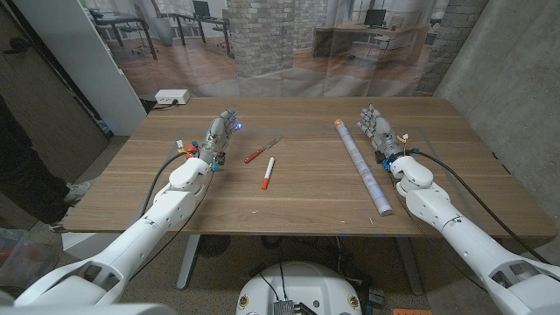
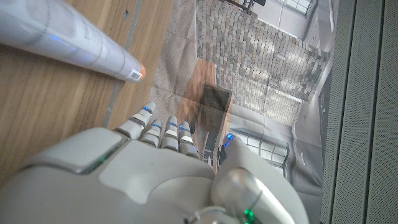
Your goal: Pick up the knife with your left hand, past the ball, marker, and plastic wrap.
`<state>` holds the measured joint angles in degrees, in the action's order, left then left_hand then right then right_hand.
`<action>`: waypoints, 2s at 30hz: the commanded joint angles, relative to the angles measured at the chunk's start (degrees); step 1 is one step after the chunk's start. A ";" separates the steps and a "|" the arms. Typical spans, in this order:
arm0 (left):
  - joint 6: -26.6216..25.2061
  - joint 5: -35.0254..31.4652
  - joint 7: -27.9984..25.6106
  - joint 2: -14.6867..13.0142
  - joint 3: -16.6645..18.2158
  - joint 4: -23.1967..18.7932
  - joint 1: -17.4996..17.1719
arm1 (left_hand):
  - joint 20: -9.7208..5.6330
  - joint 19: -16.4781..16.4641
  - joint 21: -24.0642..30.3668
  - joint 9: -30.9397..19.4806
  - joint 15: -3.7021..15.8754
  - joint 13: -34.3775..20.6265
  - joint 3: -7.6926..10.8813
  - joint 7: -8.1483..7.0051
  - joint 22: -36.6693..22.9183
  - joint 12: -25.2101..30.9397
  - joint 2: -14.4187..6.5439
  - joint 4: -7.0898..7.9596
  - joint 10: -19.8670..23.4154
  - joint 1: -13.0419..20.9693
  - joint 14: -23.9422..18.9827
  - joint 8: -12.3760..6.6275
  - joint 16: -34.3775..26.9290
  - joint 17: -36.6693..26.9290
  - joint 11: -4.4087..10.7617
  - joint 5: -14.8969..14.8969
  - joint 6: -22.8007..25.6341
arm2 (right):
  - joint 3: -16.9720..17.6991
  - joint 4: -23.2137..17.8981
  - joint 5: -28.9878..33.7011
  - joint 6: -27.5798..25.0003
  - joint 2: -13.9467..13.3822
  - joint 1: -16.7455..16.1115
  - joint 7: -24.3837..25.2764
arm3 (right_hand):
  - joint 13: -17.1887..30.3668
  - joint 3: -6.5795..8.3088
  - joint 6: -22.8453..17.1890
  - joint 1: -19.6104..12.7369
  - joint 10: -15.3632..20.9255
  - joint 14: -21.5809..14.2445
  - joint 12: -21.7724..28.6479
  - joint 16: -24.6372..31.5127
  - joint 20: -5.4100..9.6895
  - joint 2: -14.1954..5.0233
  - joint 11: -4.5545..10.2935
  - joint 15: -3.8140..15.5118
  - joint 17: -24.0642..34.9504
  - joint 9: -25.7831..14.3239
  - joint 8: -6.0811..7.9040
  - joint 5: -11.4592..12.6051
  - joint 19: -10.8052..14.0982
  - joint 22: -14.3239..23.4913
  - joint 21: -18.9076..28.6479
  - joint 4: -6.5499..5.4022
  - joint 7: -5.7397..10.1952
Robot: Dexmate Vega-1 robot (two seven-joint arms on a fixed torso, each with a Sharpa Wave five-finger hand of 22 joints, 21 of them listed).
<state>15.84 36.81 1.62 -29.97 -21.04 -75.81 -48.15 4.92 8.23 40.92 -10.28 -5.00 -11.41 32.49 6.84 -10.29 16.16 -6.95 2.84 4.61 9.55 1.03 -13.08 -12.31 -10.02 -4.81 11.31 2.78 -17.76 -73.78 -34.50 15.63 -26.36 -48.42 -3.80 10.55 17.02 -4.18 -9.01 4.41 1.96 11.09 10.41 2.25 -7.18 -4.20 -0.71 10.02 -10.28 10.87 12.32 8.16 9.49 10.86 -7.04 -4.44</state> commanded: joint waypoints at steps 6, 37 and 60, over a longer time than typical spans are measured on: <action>-2.30 -2.33 -1.59 -1.36 0.41 -2.69 -0.51 | -0.43 0.71 -1.37 0.06 -0.02 -0.18 0.41 -2.26 -0.22 -2.58 0.79 -1.47 -4.18 1.02 2.36 3.08 1.63 -0.05 0.28 -0.41 -7.06 | 12.01 0.28 11.27 -4.52 9.94 -1.73 -6.90 | 0.09 0.33 -0.06 -0.47 0.02 0.26 0.29 0.42 0.67 -0.03 -0.54 -0.11 0.30 -0.13 0.30 0.21 0.56 0.25 0.27 0.10 -0.65; -29.09 -12.93 -8.39 -13.46 -1.55 -23.05 0.93 | 4.80 -5.04 -2.47 -0.15 -1.13 -0.63 0.27 -0.28 -0.51 -1.18 6.09 -12.34 2.35 10.81 -8.94 0.60 -1.60 -1.07 -1.79 -1.36 -0.08 | 20.37 -0.32 17.16 -5.22 16.72 -3.83 -11.70 | 0.12 0.27 -0.51 -0.27 1.10 -0.08 0.47 0.43 0.55 0.20 -0.92 -0.31 0.34 -0.15 0.30 0.14 0.65 0.26 0.23 0.17 -0.72; -48.36 -16.39 0.04 -19.72 -6.89 -30.17 9.99 | 6.01 -5.29 -2.95 -0.31 -1.99 -1.18 0.83 2.00 -0.85 -1.01 3.73 -12.61 3.20 14.71 -9.74 0.70 -2.53 -2.37 -2.63 -0.95 1.42 | 22.37 -0.15 16.98 -3.98 18.02 -5.24 -12.25 | 0.15 0.15 -0.90 0.02 1.58 -0.26 0.51 0.44 0.47 0.32 -1.12 -0.35 0.38 -0.17 0.33 0.11 0.90 0.26 0.29 0.09 -0.43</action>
<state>-24.86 22.49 -2.68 -47.06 -25.17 -103.59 -42.73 10.47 2.79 38.11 -10.27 -6.63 -12.42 33.04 7.15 -10.81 15.30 -2.99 -9.45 8.15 23.38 -8.67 -12.36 -14.65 -12.14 -7.17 10.08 4.31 3.79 -74.37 -17.48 10.96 -8.92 -53.25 -15.73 10.53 17.01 -4.50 -9.01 5.44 1.74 11.08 10.41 2.05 -7.18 -5.22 -0.92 10.26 -10.26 10.87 12.32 8.76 9.47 10.86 -7.03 -4.72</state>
